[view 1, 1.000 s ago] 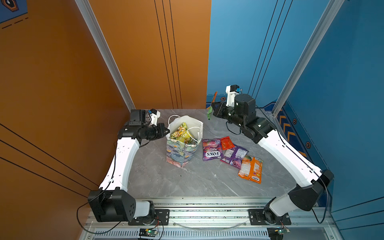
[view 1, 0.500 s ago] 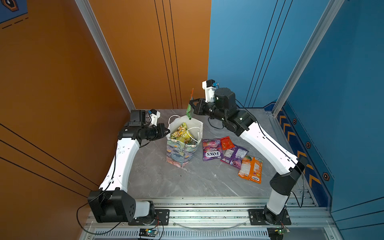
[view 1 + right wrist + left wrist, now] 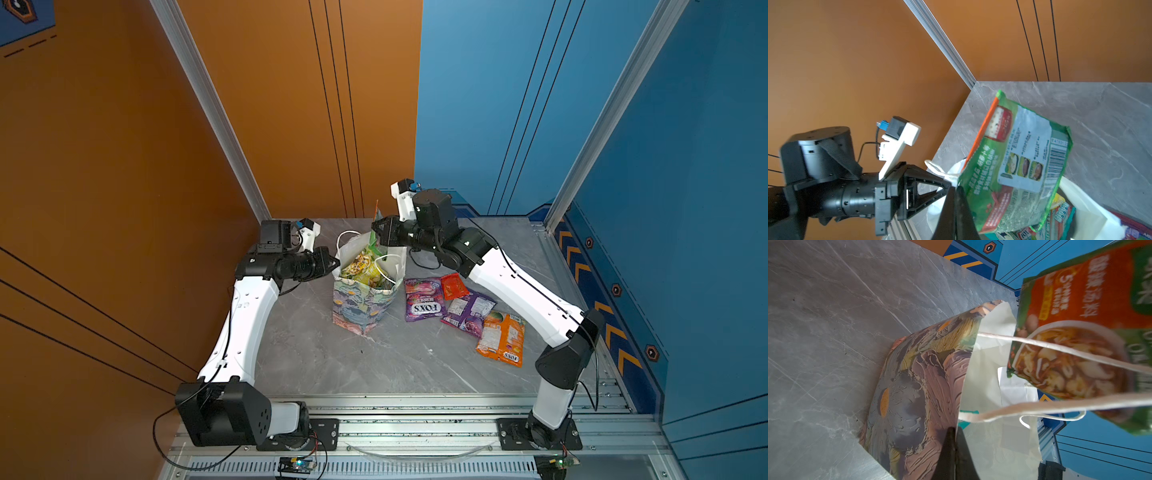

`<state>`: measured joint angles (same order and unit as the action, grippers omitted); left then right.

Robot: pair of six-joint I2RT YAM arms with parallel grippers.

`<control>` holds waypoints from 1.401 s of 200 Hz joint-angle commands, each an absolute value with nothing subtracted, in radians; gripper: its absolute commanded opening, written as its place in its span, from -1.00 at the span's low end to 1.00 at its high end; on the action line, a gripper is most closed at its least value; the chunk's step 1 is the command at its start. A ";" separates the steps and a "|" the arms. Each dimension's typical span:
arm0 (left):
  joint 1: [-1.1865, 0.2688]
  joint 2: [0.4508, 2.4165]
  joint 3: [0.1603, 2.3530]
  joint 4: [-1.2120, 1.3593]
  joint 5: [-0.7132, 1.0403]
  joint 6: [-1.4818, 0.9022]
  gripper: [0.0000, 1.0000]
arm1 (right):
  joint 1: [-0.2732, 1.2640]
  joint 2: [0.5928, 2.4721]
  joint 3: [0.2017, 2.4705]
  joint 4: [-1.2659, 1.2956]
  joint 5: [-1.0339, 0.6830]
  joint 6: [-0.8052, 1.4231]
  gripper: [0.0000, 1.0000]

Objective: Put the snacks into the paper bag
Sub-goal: 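Lower the soup packet into the bag and open the right gripper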

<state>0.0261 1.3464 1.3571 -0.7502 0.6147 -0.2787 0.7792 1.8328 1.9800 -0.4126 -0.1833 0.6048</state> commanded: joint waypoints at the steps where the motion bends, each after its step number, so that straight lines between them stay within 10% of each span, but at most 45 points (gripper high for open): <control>1: 0.031 1.327 1.350 -0.734 0.647 -0.282 -1.00 | 0.781 1.768 1.937 -0.421 -0.179 0.590 -1.00; 280: 0.031 1.324 1.351 -0.734 0.654 -0.288 -1.00 | 0.810 1.518 1.633 -0.444 -0.051 0.604 -1.00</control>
